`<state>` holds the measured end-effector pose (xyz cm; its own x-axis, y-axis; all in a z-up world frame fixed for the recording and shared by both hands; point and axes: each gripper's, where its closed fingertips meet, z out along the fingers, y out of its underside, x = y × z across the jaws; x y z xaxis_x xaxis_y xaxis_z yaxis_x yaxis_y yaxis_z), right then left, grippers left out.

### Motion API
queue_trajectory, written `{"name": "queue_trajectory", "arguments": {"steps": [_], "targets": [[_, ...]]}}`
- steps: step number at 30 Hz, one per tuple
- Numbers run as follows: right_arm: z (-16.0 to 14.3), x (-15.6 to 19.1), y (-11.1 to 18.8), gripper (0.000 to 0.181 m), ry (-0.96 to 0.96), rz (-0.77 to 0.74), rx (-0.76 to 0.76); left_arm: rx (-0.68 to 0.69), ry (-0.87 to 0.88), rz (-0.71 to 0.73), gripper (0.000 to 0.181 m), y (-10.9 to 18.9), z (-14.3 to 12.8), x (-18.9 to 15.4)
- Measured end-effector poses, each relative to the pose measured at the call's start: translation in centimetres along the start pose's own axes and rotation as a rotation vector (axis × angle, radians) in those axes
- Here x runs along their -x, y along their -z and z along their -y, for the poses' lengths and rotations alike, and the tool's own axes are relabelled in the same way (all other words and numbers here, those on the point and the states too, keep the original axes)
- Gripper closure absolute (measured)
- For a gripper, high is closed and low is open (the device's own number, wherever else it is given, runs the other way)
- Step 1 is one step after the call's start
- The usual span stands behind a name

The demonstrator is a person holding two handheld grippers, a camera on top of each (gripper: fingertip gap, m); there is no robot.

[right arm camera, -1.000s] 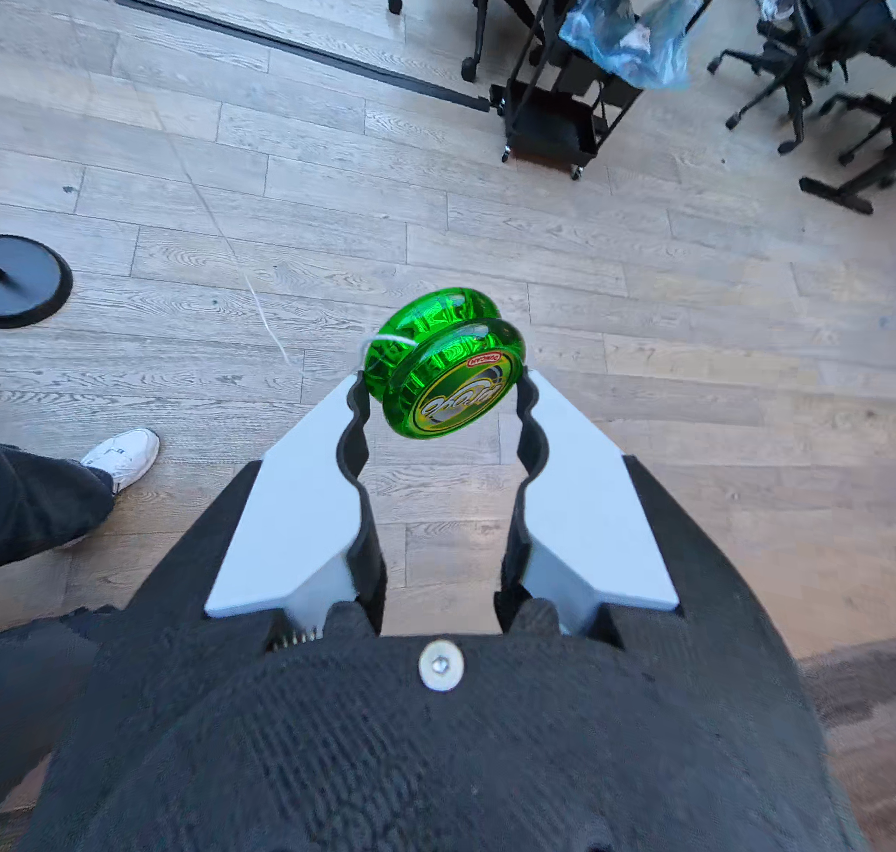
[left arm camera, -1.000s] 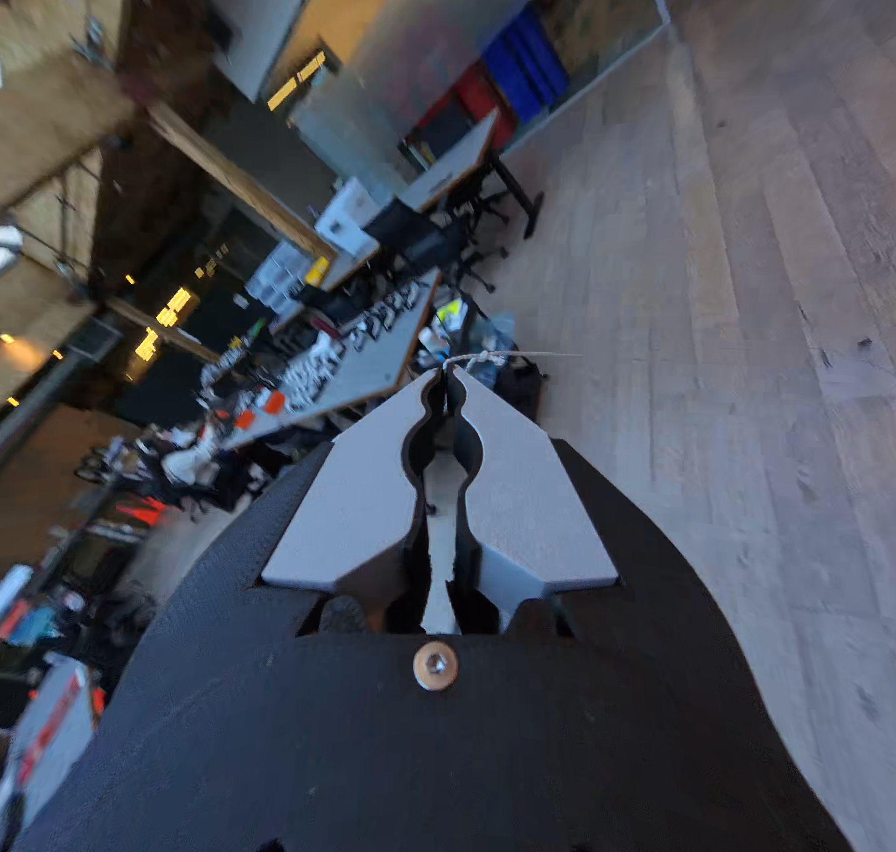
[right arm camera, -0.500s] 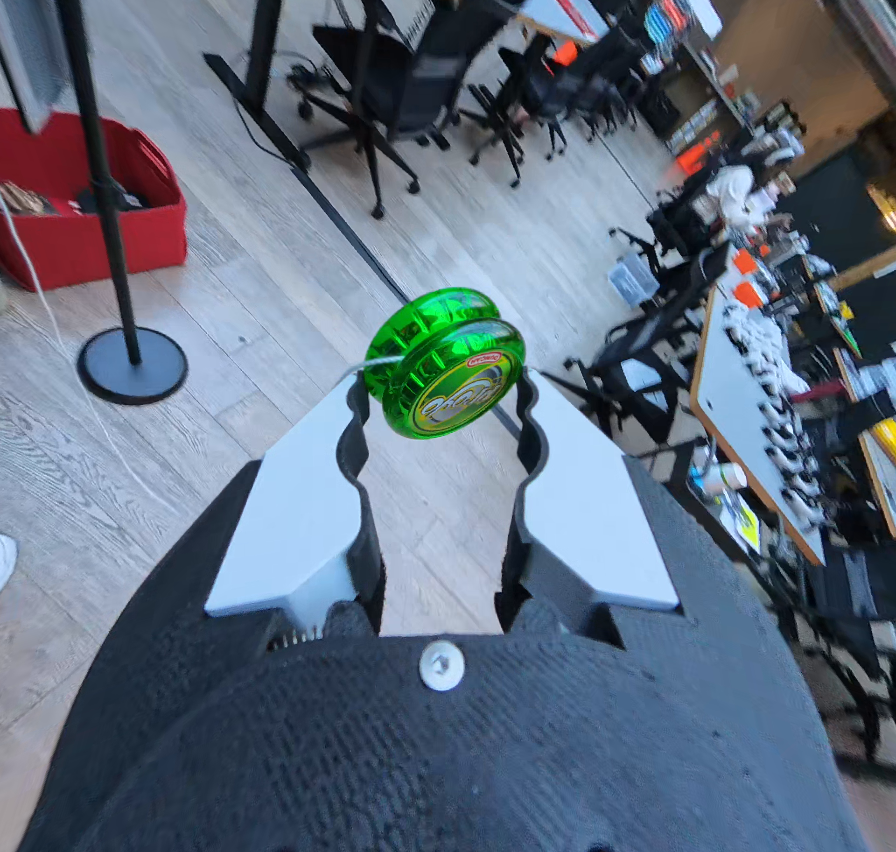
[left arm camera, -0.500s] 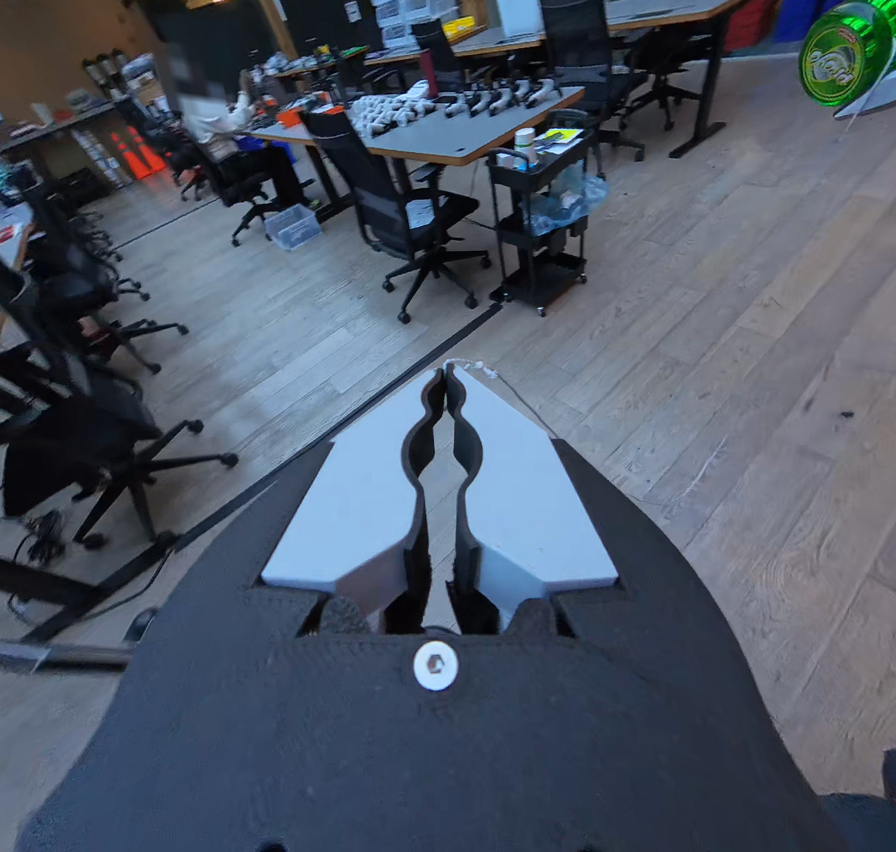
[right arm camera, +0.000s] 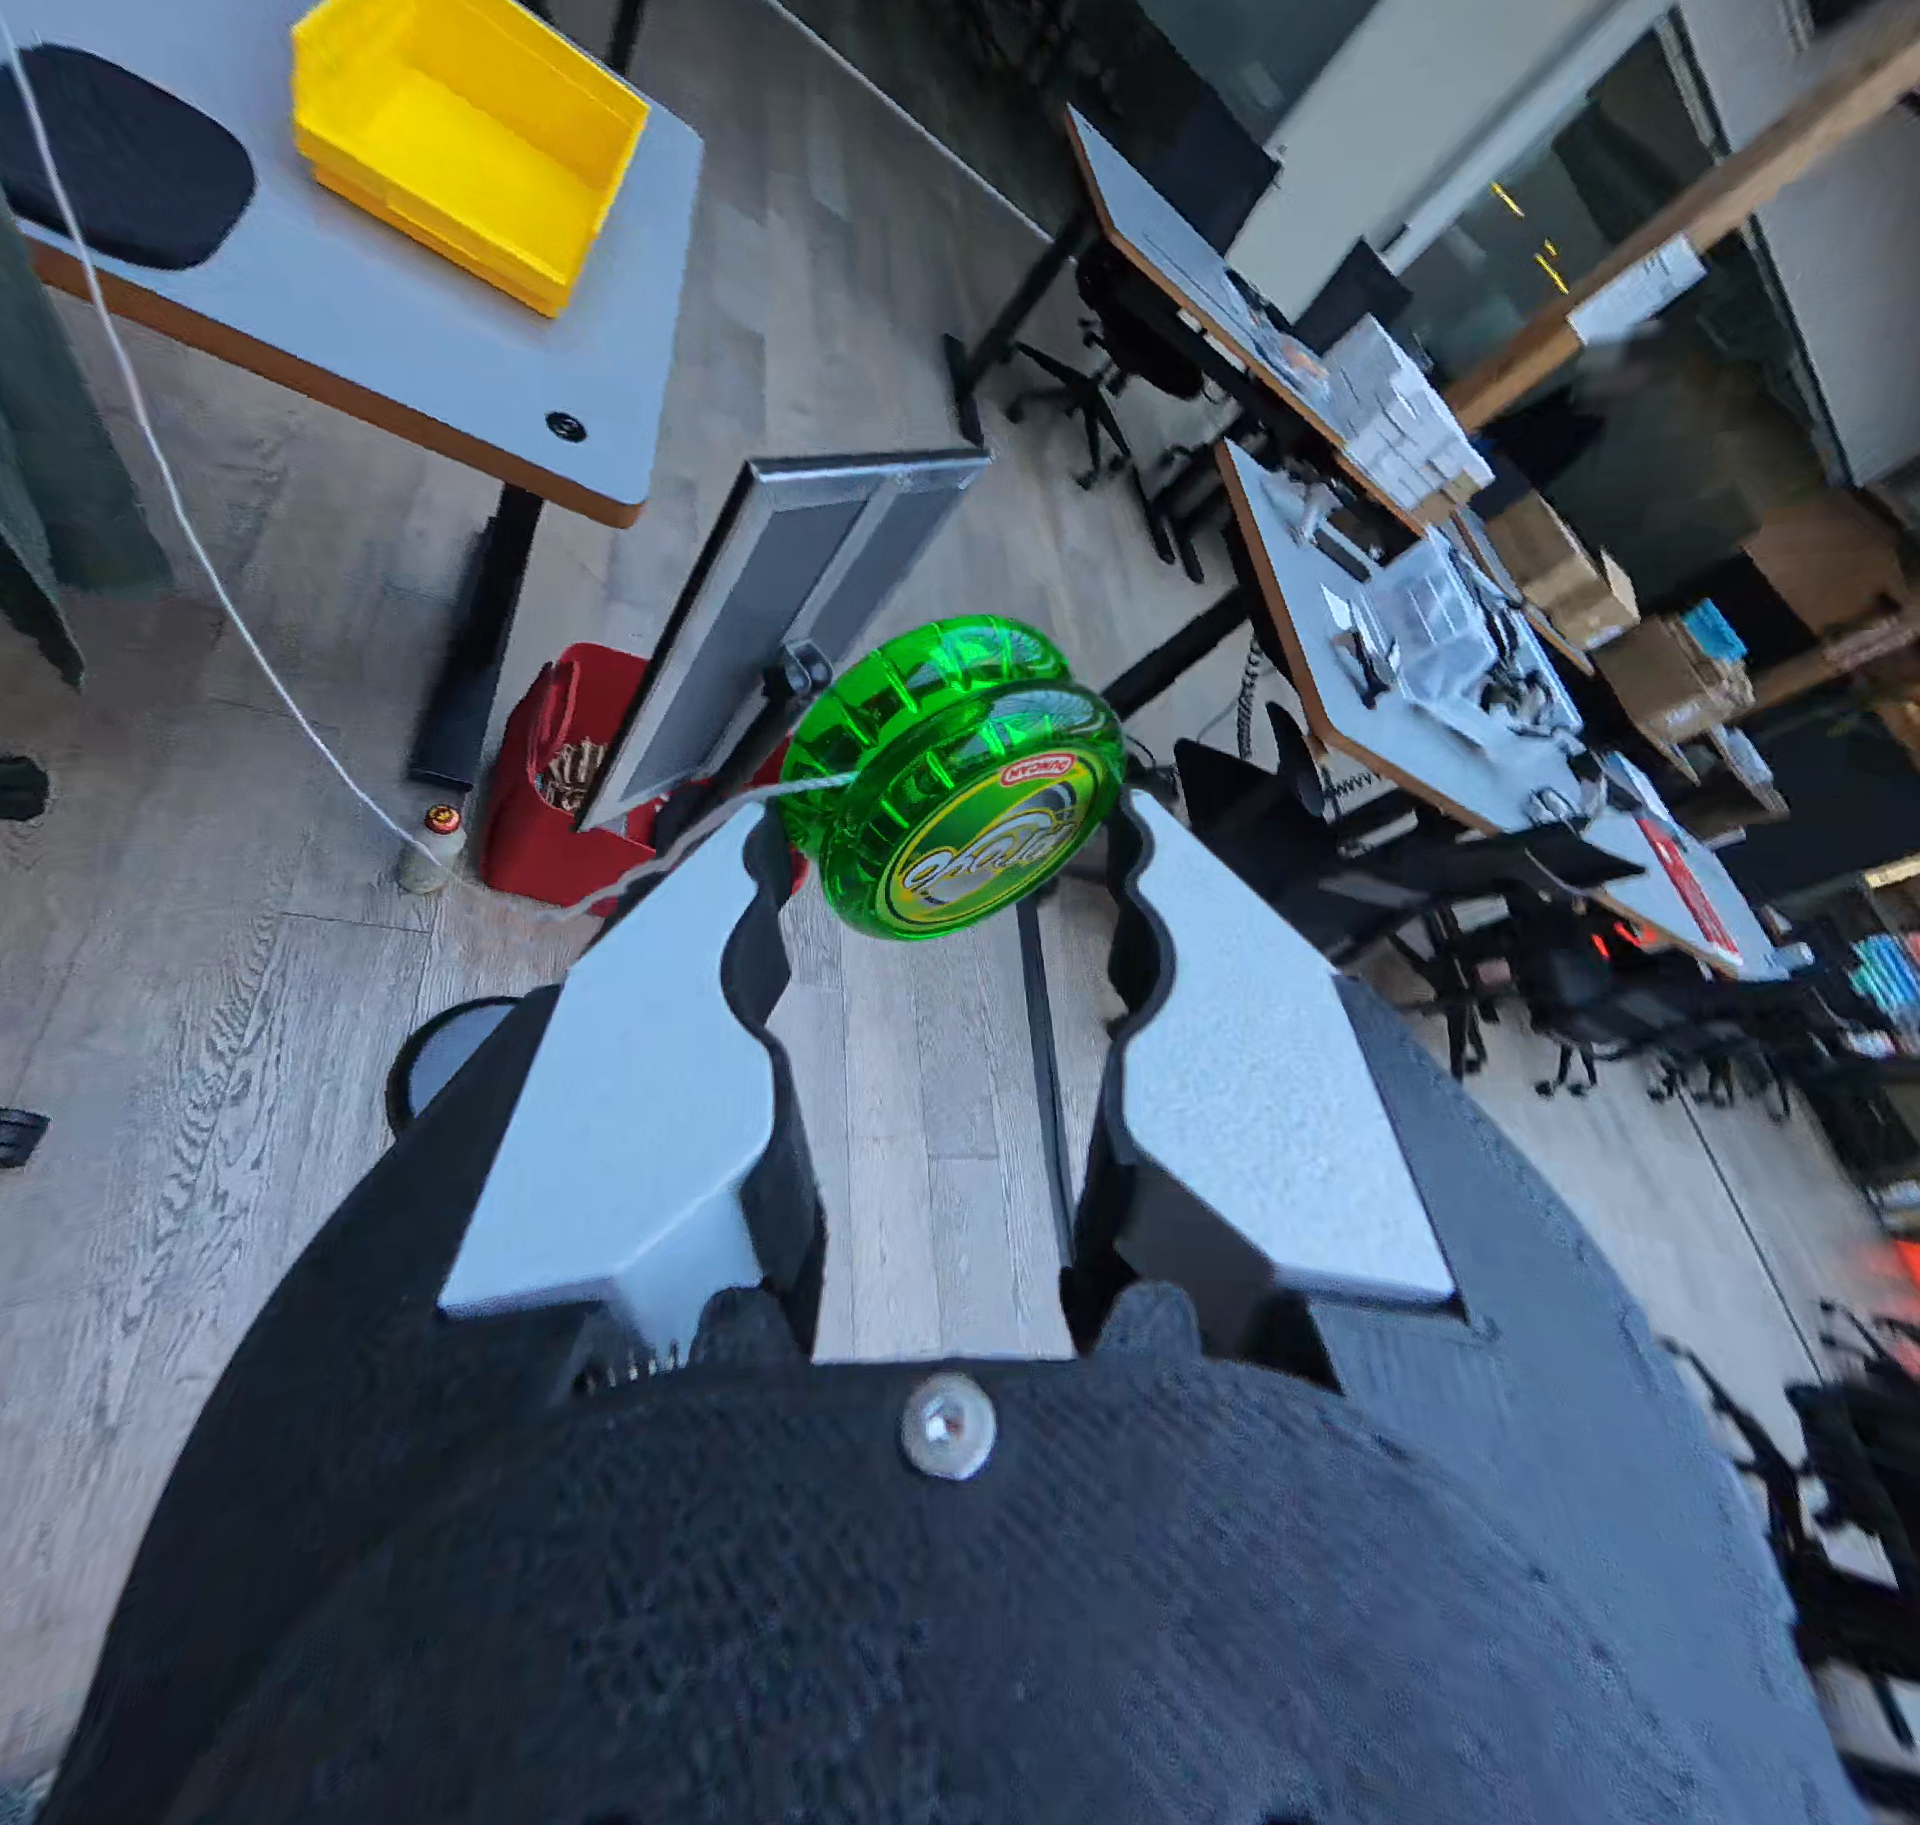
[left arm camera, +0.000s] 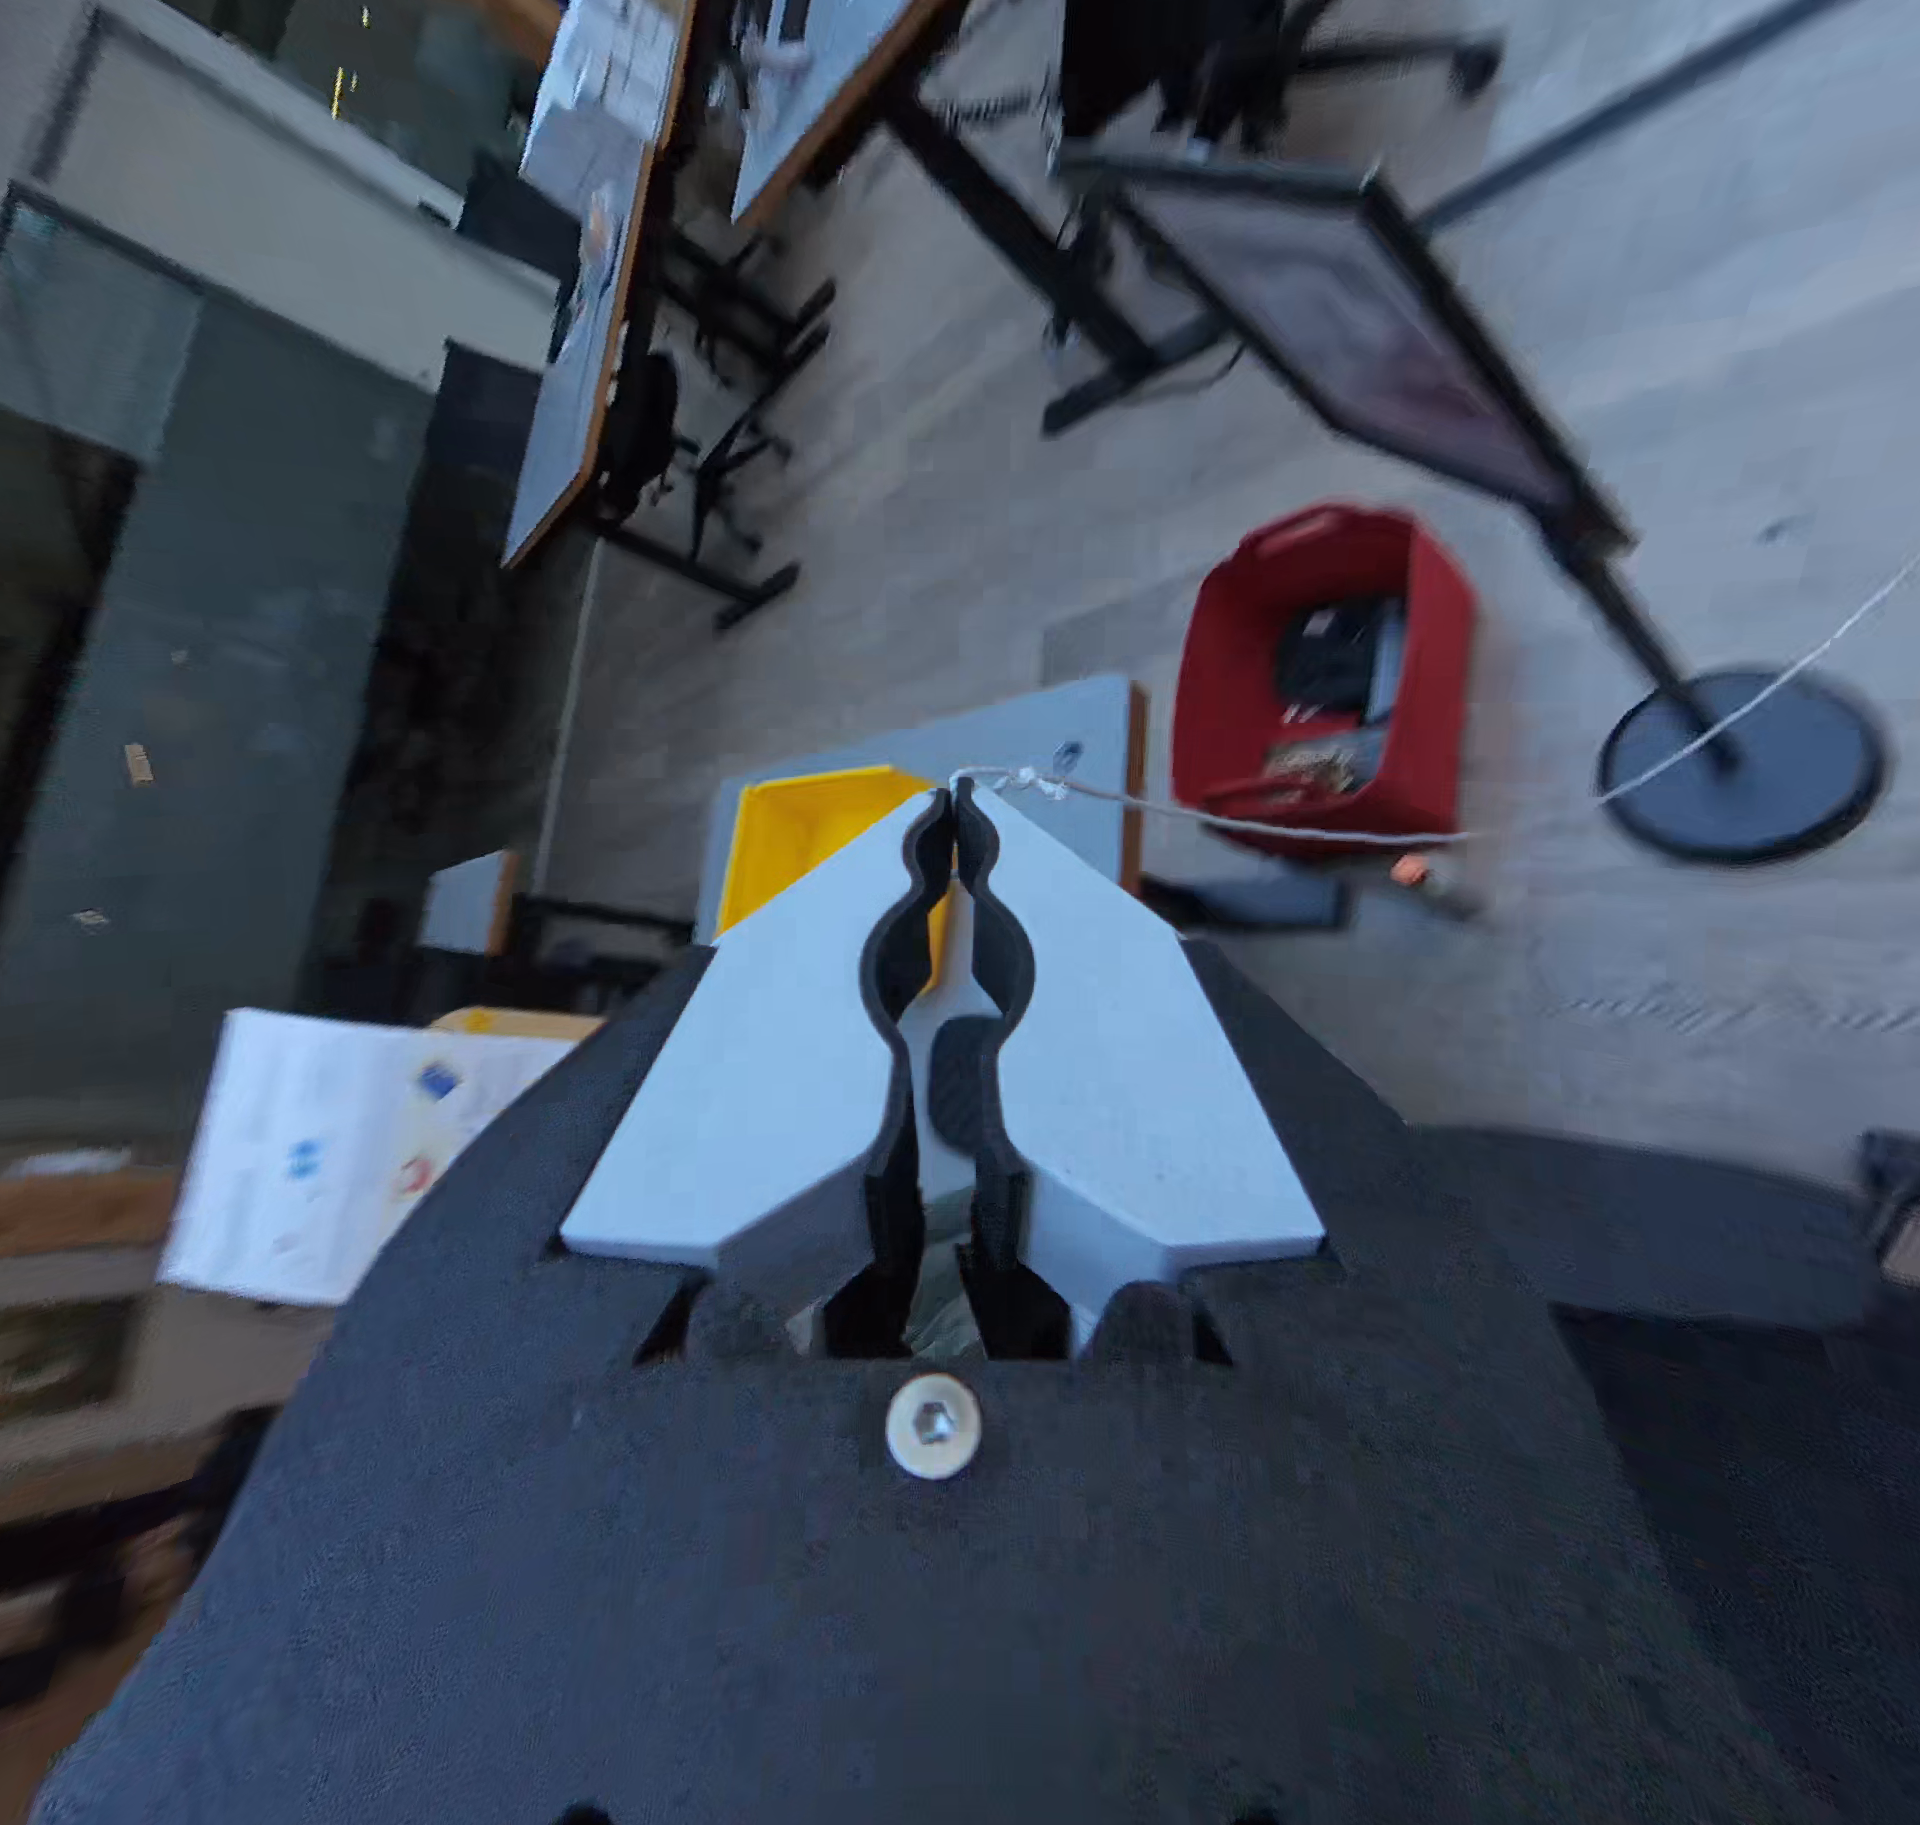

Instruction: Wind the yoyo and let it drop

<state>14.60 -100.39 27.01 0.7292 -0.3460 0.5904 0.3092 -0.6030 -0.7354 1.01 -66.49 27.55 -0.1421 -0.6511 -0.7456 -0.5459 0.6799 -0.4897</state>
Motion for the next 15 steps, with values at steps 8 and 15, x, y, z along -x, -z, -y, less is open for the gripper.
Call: {"name": "queue_trajectory", "arguments": {"steps": [8,15], "targets": [[1.8,-1.2,-3.1,0.121,0.217,0.231,-0.242,0.338,-0.011,0.175,0.181,4.3,4.8,-1.0],[0.4,-3.8,-2.3,0.121,0.225,0.324,-0.331,0.407,0.136,0.219,0.181,4.9,8.9,-3.9]]}}
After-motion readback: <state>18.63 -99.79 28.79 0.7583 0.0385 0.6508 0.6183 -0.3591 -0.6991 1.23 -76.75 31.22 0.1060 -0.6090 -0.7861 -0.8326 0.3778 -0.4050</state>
